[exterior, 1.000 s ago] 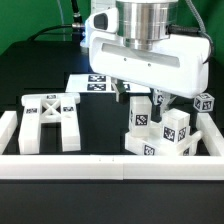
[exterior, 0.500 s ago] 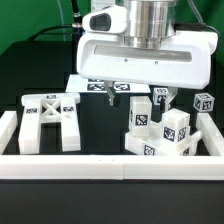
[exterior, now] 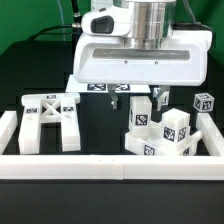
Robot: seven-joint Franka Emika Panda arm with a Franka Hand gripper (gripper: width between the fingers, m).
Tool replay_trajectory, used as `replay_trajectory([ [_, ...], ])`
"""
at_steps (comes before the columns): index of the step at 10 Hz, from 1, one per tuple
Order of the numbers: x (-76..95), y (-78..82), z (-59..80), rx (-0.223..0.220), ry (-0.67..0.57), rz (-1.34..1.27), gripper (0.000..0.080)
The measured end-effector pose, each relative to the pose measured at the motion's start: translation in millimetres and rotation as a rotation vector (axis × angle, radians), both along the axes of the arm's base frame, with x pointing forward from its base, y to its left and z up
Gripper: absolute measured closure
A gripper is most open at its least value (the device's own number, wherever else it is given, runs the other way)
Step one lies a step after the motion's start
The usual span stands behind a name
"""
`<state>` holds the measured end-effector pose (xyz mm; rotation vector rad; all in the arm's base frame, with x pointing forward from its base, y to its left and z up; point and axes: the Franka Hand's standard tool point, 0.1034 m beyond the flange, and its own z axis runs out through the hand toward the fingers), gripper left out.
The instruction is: Assemble chair
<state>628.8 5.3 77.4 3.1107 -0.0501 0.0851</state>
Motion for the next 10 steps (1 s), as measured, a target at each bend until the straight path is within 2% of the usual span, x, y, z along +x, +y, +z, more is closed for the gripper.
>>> replay_trajectory([
  [1,0.2,0.0,0.2,0.000,-0.001,0.000,0.0402],
  [2,0.2,0.1,0.2,0.001,-0.001,-0.011,0.0506],
  [5,0.1,-0.1,0.0,0.009,-0.005,-0.109,0.0506],
  [10,0.0,6.1,1.0,0.072,-0.017,-0.666,0.0506],
])
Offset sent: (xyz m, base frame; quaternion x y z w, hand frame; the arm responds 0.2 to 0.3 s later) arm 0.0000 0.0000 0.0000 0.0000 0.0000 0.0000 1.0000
